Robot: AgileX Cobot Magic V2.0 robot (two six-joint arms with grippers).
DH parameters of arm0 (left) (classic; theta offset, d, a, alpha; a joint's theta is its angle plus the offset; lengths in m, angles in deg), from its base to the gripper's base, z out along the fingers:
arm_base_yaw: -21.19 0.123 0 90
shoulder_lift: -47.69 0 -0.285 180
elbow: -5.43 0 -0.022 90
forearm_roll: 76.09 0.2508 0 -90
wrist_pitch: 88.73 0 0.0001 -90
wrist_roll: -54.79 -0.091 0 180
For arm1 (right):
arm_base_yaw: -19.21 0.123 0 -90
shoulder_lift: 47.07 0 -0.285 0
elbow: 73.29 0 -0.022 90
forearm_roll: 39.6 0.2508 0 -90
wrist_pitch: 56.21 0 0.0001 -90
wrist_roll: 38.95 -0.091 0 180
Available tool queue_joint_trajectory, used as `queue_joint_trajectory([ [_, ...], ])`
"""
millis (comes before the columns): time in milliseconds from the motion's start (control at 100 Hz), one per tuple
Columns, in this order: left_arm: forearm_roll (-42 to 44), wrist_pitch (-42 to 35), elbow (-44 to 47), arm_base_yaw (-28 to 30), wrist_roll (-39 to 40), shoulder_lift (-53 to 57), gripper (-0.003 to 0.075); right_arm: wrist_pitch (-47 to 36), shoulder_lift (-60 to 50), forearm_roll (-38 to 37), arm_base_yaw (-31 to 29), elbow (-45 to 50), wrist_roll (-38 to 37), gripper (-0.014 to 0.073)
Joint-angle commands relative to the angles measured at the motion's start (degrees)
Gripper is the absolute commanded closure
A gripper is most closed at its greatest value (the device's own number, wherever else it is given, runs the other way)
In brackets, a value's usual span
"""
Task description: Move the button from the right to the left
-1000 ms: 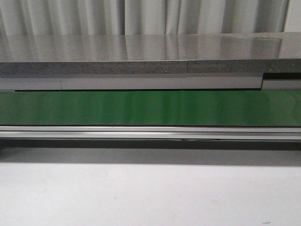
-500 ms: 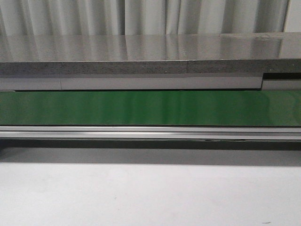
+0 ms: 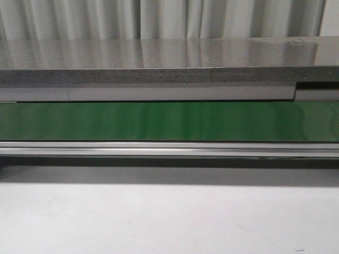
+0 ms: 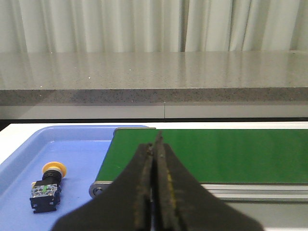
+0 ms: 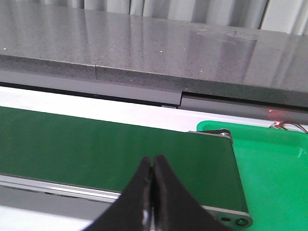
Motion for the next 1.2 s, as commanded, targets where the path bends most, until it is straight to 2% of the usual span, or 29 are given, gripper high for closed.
queue_joint_trajectory([
  [0,-0.11,-4.81,2.56,-0.5,0.56,1.72,0.0741,-4.42,0.5,0.18,-0.12,-1.52,0.07,0.0662],
  [70,-0.11,-4.81,2.56,-0.5,0.56,1.72,0.0741,-4.41,0.5,-0.48,-0.12,-1.52,0.62,0.0662],
  [240,-0.11,-4.81,2.56,-0.5,0.56,1.72,0.0741,-4.69,0.5,-9.09,-0.26,-1.22,1.47,0.0662],
  [410,-0.11,-4.81,2.56,-0.5,0.56,1.72,0.0741,-8.14,0.5,-10.88,-0.44,1.15,0.95,0.0662],
  [620,-0.11,-4.81,2.56,-0.5,0.56,1.72,0.0741,-23.39,-2.61,-12.9,-3.87,9.86,-12.54,0.0662],
  [890,-0.11,-4.81,2.56,-0.5,0.56,1.72,0.0741,-23.65,-13.37,-13.96,-6.4,18.28,-14.97,0.0662],
  [1190,-0.11,-4.81,2.56,-0.5,0.56,1.72,0.0741,-21.95,-13.16,-13.96,-6.32,18.53,-14.97,0.0662],
])
